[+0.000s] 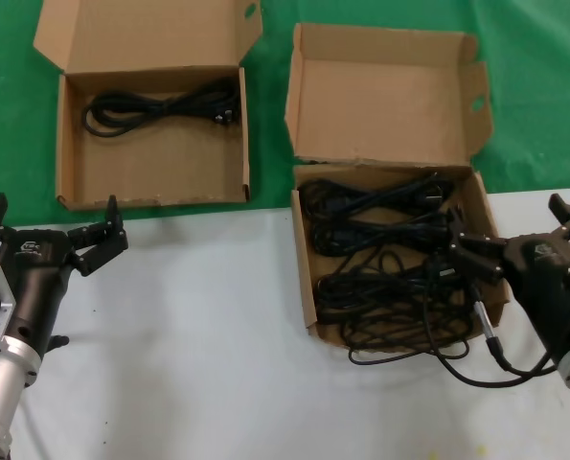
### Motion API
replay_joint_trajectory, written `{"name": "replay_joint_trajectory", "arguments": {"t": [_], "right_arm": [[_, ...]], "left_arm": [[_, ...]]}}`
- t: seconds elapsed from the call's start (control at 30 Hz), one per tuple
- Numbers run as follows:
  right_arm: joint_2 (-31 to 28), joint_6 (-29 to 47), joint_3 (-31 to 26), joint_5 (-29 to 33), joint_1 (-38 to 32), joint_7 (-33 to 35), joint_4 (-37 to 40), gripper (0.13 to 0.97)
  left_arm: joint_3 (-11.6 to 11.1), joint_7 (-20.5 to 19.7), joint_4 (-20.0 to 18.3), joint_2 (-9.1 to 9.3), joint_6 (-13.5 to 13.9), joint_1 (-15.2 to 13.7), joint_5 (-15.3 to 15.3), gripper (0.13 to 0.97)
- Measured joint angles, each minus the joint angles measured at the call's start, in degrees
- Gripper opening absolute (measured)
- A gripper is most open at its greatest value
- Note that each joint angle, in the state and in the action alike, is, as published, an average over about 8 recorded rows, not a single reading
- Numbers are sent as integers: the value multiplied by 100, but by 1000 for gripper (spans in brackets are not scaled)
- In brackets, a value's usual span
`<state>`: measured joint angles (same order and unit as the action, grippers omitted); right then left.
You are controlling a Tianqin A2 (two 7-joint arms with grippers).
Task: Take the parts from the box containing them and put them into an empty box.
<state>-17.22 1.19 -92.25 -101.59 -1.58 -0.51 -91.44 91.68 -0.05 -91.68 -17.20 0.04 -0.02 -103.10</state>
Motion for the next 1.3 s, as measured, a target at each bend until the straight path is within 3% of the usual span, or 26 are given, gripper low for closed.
{"name": "replay_joint_trajectory", "arguments": {"t": [1.3], "right_arm": [[0,0,0,0,0,0,0,966]], "left_arm": [[0,0,0,0,0,0,0,966]]}}
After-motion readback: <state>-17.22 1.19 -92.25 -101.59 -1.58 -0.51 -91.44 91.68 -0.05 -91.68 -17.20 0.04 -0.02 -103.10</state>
